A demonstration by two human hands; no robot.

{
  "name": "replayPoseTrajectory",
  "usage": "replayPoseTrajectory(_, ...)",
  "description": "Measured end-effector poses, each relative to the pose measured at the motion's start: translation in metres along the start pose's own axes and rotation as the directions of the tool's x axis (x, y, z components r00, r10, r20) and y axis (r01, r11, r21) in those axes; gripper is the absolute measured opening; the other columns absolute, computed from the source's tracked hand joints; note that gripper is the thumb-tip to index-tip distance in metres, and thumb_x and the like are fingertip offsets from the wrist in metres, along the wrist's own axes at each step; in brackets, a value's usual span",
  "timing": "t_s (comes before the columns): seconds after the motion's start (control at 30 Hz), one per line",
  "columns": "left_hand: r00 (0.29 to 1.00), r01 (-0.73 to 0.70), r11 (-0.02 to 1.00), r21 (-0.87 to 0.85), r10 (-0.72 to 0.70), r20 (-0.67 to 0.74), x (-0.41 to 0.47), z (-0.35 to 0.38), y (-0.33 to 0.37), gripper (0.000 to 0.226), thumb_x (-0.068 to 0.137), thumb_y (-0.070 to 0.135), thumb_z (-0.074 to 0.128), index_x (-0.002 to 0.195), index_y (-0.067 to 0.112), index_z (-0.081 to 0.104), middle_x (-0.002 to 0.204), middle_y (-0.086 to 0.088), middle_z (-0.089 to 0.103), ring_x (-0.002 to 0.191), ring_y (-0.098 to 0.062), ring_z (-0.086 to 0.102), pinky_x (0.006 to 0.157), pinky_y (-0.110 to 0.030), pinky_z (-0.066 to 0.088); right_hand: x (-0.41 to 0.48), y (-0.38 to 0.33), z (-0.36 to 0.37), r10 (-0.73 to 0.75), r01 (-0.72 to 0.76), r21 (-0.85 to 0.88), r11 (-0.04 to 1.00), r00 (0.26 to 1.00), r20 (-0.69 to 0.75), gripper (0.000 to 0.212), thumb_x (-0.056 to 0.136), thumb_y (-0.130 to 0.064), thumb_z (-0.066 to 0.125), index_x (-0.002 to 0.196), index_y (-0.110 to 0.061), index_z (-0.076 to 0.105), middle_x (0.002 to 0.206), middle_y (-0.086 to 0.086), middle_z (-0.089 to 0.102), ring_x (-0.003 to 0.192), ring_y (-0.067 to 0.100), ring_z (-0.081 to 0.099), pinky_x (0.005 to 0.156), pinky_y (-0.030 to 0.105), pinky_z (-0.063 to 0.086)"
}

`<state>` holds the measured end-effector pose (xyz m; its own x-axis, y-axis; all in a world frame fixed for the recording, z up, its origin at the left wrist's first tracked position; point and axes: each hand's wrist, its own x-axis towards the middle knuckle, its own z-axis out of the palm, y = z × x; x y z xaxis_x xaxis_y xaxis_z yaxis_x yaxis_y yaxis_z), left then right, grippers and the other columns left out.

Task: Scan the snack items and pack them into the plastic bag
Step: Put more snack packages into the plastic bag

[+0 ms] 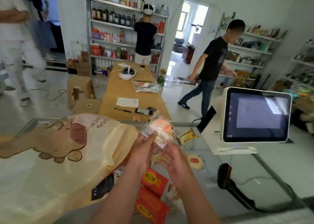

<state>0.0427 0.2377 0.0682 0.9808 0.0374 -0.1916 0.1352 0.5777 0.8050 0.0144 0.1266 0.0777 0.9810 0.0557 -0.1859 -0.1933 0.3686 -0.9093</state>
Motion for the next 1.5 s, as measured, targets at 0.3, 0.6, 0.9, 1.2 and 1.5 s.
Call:
replayPoseTrajectory(0.3,0.998,-0.047,0.986,0.161,0.039,0.049,-0.015,0.025,-0.017,0.028,0.088,0.016,0.069,0.114,0.010,0.064,0.098,-0.011,0.074,0.086,-0.020,0.072,0.072,-0.027,0.056,-0.018,-0.020,-0.038,-0.259,0.187,-0.250,0.950,0.919,-0.296,0.023,0.099,-0.017,0.048,0.084,-0.009,0.064,0.081,0.011,0.069,0.065,0.018,0.066,0.054,0.022,0.052)
replayPoseTrajectory(0.6,0.997,-0.060,0.959,0.276,0.072,-0.031,-0.031,0.062,-0.044,0.031,0.077,0.015,0.078,0.102,0.021,0.061,0.092,-0.001,0.070,0.083,-0.015,0.068,0.067,-0.021,0.055,0.000,-0.056,-0.108,-0.434,0.270,-0.633,0.726,0.893,-0.118,0.031,0.097,-0.016,0.047,0.068,-0.013,0.057,0.070,0.013,0.059,0.063,0.023,0.053,0.062,0.029,0.040)
replayPoseTrajectory(0.9,0.960,-0.218,0.623,0.752,-0.002,0.280,-0.035,0.116,-0.069,0.029,0.081,0.028,0.076,0.108,0.026,0.068,0.103,0.012,0.072,0.096,0.004,0.064,0.077,-0.007,0.046,0.021,-0.113,-0.162,-0.341,0.535,-0.729,0.428,0.842,0.417,0.016,0.091,-0.022,0.061,0.075,-0.027,0.062,0.063,-0.009,0.057,0.058,0.002,0.051,0.055,0.016,0.038)
replayPoseTrajectory(1.2,0.981,-0.097,0.920,0.379,0.153,-0.118,-0.027,0.146,-0.112,0.017,0.087,0.028,0.068,0.100,0.018,0.066,0.093,-0.002,0.076,0.092,-0.020,0.070,0.072,-0.030,0.056,0.000,-0.073,-0.223,0.149,-0.032,-0.416,0.909,0.956,0.251,0.019,0.086,-0.029,0.068,0.091,-0.011,0.068,0.085,0.007,0.073,0.067,0.015,0.063,0.063,0.029,0.053)
replayPoseTrajectory(1.5,0.967,-0.107,0.948,0.301,0.169,-0.189,-0.011,0.160,-0.138,0.014,0.090,0.020,0.065,0.103,0.014,0.066,0.090,-0.005,0.075,0.080,-0.020,0.071,0.062,-0.029,0.055,-0.002,-0.065,-0.236,0.086,-0.027,-0.299,0.954,0.979,0.184,0.015,0.091,-0.017,0.062,0.080,-0.009,0.068,0.064,0.004,0.064,0.060,0.014,0.058,0.054,0.024,0.045)
